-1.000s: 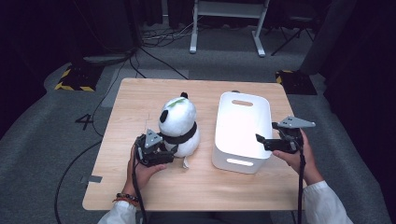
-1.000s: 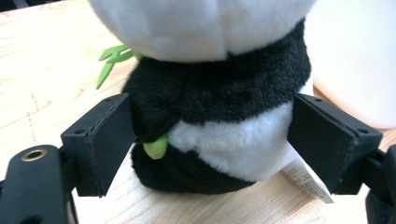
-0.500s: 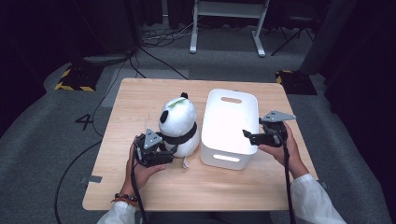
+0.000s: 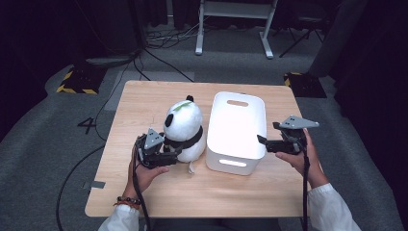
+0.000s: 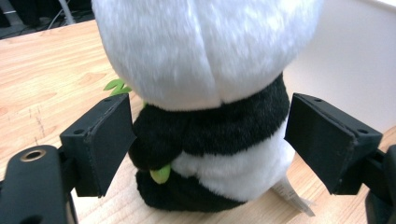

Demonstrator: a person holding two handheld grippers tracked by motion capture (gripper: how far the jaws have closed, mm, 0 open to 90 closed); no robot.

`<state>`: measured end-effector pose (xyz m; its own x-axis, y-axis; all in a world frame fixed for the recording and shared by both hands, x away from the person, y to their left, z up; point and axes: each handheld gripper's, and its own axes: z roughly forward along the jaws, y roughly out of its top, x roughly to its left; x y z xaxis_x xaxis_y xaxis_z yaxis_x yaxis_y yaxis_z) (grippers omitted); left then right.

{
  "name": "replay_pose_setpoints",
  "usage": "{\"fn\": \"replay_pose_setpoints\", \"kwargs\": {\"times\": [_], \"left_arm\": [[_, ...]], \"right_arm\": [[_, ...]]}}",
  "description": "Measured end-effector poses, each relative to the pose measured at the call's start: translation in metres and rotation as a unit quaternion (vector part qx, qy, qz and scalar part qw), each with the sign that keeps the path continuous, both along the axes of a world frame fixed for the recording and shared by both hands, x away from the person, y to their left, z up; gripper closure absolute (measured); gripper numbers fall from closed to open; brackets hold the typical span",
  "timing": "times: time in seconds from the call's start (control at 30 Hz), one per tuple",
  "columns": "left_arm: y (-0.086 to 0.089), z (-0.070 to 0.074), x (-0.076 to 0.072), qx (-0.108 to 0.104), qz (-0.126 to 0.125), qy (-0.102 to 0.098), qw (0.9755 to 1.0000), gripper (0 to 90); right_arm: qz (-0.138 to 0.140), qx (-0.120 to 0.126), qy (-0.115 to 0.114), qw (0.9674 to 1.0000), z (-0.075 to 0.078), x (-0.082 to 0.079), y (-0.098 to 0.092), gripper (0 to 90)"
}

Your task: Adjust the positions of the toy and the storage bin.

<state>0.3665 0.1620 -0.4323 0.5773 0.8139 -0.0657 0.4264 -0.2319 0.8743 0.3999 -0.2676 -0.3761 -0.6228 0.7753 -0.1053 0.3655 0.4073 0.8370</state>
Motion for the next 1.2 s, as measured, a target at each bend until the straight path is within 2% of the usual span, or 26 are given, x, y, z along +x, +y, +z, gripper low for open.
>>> {"fn": "replay_pose_setpoints", "kwargs": {"times": [0.07, 0.2, 0.4, 0.5, 0.53, 0.57, 0.7, 0.8, 0.83, 0.93, 0.97, 1.03, 1.13, 1.2], "left_arm": [[0.001, 0.001, 0.001, 0.003, -0.005, -0.001, 1.0, 15.6], [-0.001, 0.001, 0.007, 0.012, -0.013, 0.005, 0.9998, 15.7], [0.003, 0.003, 0.008, -0.002, -0.011, 0.002, 0.9999, 15.6], [0.003, 0.006, 0.008, 0.001, -0.012, -0.001, 0.9999, 15.6], [0.003, 0.006, 0.008, 0.001, -0.012, -0.001, 0.9999, 15.6], [0.004, 0.009, 0.008, 0.003, -0.017, -0.004, 0.9998, 15.6], [0.004, 0.015, 0.011, 0.005, -0.022, -0.007, 0.9997, 15.5], [0.002, 0.015, 0.016, 0.015, -0.027, 0.003, 0.9995, 15.3], [0.002, 0.015, 0.016, 0.015, -0.027, 0.003, 0.9995, 15.3], [0.001, 0.016, 0.023, 0.014, -0.03, 0.01, 0.9994, 13.7], [0.001, 0.016, 0.023, 0.014, -0.03, 0.01, 0.9994, 12.9], [-0.001, 0.017, 0.027, 0.013, -0.035, 0.013, 0.9992, 11.6], [-0.005, 0.017, 0.029, 0.024, -0.04, 0.01, 0.9989, 9.0], [-0.009, 0.014, 0.034, 0.03, -0.036, 0.014, 0.9988, 6.2]], "right_arm": [[0.001, 0.004, -0.003, 1.0, 0.002, -0.002, -0.004, 19.8], [-0.007, 0.018, -0.018, 0.9996, 0.009, -0.015, -0.024, 19.2], [-0.011, 0.019, -0.022, 0.9995, 0.004, -0.027, -0.045, 19.0], [-0.012, 0.015, -0.008, 0.9998, -0.011, -0.03, -0.059, 19.0], [-0.012, 0.015, -0.008, 0.9998, -0.011, -0.03, -0.059, 19.0], [-0.011, 0.015, 0.0, 0.9998, -0.02, -0.031, -0.065, 19.0], [-0.01, 0.017, 0.018, 0.9996, -0.038, -0.032, -0.074, 18.6], [-0.01, 0.009, 0.034, 0.9993, -0.057, -0.03, -0.079, 18.4], [-0.01, 0.009, 0.034, 0.9993, -0.057, -0.03, -0.079, 18.4], [-0.011, 0.001, 0.051, 0.9987, -0.078, -0.028, -0.083, 18.3], [-0.011, 0.001, 0.051, 0.9987, -0.078, -0.028, -0.083, 18.3], [-0.011, -0.005, 0.057, 0.9983, -0.088, -0.027, -0.085, 18.3], [-0.008, -0.004, 0.062, 0.998, -0.093, -0.026, -0.086, 18.3], [-0.008, -0.004, 0.069, 0.9976, -0.1, -0.026, -0.088, 18.4]]}}
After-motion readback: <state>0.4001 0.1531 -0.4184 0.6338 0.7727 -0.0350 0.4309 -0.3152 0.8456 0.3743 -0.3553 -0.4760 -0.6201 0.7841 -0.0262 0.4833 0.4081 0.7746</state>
